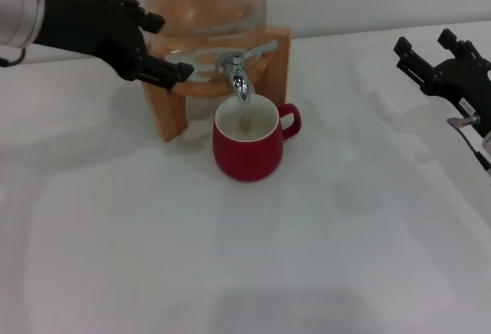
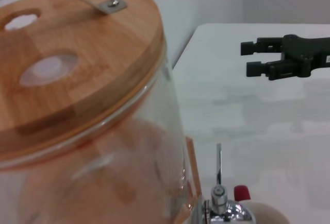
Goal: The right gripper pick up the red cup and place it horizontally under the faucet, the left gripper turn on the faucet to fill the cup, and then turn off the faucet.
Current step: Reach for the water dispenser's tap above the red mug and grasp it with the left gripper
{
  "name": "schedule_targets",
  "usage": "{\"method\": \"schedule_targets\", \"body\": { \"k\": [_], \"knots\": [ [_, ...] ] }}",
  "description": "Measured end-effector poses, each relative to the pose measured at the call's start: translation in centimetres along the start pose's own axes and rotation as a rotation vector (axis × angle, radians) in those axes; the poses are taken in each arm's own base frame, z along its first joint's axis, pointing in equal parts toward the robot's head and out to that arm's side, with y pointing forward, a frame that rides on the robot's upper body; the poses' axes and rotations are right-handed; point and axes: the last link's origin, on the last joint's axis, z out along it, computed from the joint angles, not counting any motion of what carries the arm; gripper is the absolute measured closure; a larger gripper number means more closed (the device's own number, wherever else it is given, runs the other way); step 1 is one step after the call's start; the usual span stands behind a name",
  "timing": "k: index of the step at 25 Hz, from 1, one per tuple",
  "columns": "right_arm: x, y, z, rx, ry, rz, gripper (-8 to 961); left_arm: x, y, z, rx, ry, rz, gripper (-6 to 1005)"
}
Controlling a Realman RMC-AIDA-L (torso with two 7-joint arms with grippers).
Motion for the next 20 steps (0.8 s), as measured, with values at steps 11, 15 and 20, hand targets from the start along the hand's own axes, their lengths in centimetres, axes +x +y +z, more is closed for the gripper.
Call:
{"method": "schedule_targets", "body": {
  "k": [11,15,20],
  "knots": [
    [0.1,0.4,0.1,-0.018,0.003,-0.003,81,1.2,0.4,0.9,-0.039,0.032,0.033,141],
    [0.0,0.5,0.1,-0.022,0.001,-0.003,81,1.5,0.7,1.4,-0.062,0.032,0.044,141],
    [0.1,0.6,0.1,-0.031,0.003,-0.004,80,1.8,0.8,1.7,-0.071,0.036,0.056,141]
  ]
}}
